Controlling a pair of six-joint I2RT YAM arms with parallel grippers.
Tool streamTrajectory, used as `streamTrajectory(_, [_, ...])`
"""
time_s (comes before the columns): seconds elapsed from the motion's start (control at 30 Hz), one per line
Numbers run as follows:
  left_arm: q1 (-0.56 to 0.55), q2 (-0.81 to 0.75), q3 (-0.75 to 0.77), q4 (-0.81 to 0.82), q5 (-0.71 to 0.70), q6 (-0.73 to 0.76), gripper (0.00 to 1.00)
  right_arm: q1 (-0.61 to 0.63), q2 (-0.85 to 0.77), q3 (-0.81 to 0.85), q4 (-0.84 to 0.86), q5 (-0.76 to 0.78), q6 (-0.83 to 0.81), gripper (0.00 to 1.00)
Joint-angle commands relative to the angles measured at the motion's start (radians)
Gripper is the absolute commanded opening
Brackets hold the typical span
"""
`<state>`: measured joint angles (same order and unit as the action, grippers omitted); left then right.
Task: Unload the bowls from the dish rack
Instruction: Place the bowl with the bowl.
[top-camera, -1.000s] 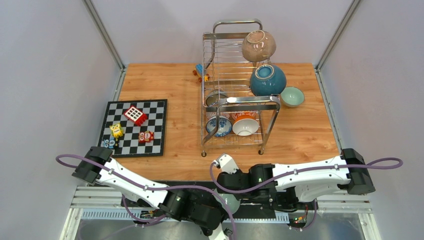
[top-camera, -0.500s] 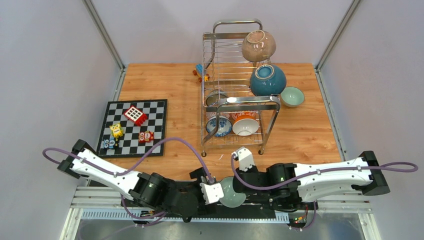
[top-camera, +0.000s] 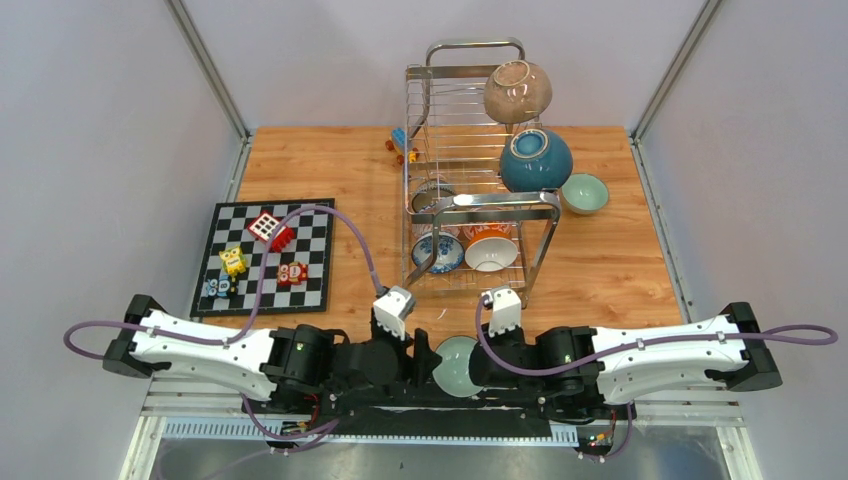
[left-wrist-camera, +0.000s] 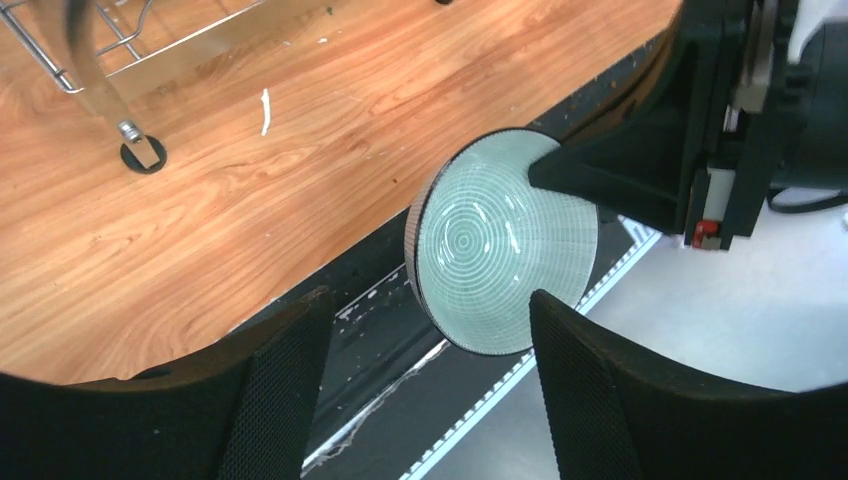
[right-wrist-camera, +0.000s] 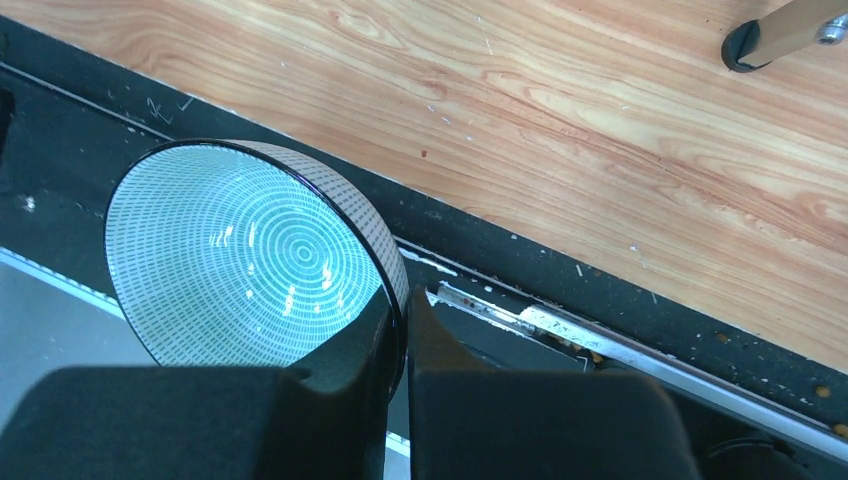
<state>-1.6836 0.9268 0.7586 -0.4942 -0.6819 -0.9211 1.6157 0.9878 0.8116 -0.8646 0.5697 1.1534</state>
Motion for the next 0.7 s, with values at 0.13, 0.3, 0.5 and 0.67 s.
streamTrajectory(0.13, [0.086, -0.010, -0.046, 0.086, 0.088, -0.116, 0.71, 0.012, -0.020, 0.000, 0.027, 0.081, 0.127, 0.03])
streamTrajectory(0.3, [0.090, 0.115, 0.035, 0.026, 0.123, -0.079, 0.69, 0.011, -0.018, 0.014, 0.028, 0.093, 0.153, 0.03])
streamTrajectory(0.5, [0.090, 0.207, 0.093, -0.074, 0.083, -0.105, 0.56, 0.012, -0.019, 0.024, 0.026, 0.093, 0.155, 0.03])
streamTrajectory(0.67, [0.090, 0.229, 0.101, -0.098, 0.053, -0.119, 0.43, 0.012, -0.014, 0.026, 0.020, 0.096, 0.166, 0.03])
